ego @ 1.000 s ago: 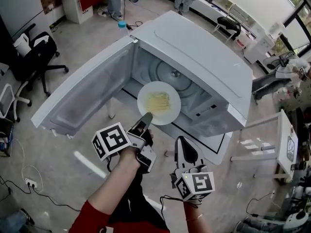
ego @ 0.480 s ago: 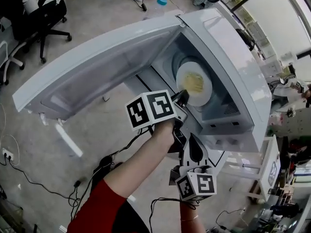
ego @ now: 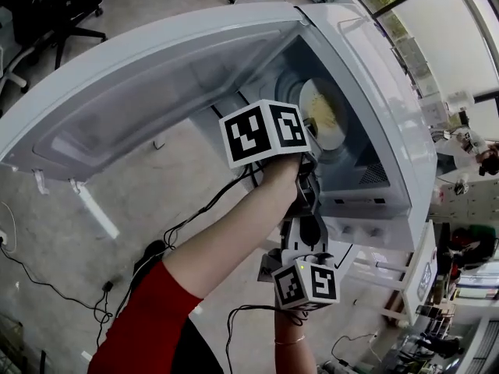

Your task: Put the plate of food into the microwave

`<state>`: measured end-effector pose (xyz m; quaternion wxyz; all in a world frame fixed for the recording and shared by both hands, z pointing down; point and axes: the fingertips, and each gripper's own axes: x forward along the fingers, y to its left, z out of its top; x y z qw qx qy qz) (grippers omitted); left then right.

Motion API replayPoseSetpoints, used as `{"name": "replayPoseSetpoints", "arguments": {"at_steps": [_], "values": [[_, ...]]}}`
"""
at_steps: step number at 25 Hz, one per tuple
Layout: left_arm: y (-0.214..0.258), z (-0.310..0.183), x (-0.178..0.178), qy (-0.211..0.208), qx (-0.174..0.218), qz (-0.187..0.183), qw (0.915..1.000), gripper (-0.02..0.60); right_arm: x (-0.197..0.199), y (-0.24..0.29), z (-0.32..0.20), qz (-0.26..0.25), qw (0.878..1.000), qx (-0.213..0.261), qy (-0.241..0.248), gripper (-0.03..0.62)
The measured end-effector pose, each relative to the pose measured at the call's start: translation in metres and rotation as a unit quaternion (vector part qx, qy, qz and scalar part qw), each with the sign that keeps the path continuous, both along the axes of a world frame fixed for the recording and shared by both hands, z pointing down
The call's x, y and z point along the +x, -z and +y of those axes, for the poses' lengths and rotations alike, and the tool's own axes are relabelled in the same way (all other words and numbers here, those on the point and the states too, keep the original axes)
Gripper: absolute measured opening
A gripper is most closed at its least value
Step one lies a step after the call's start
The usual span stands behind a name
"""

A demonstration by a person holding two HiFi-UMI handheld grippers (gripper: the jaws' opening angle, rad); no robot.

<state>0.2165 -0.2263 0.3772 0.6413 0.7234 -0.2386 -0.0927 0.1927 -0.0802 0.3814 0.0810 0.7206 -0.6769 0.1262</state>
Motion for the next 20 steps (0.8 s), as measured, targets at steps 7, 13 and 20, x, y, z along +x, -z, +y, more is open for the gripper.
{"name": "replayPoseSetpoints", "arguments": {"at_steps": [7, 13, 20], "values": [[-0.008, -0.013, 0.011, -0.015, -0.010, -0.029, 0.9994, 0.020, 0.007, -0.004, 0.000, -0.007, 1.000, -0.003, -0.014, 0.014], [-0.019, -0.013, 0.017, -0.033, -0.014, -0.061, 0.9975, 0.020, 0.009, 0.001, -0.001, -0.007, 1.000, 0.003, -0.011, 0.014], [-0.020, -0.018, 0.021, -0.042, 0.003, -0.105, 0.9936, 0.020, 0.009, 0.008, -0.005, -0.008, 1.000, 0.011, -0.003, 0.014]]}}
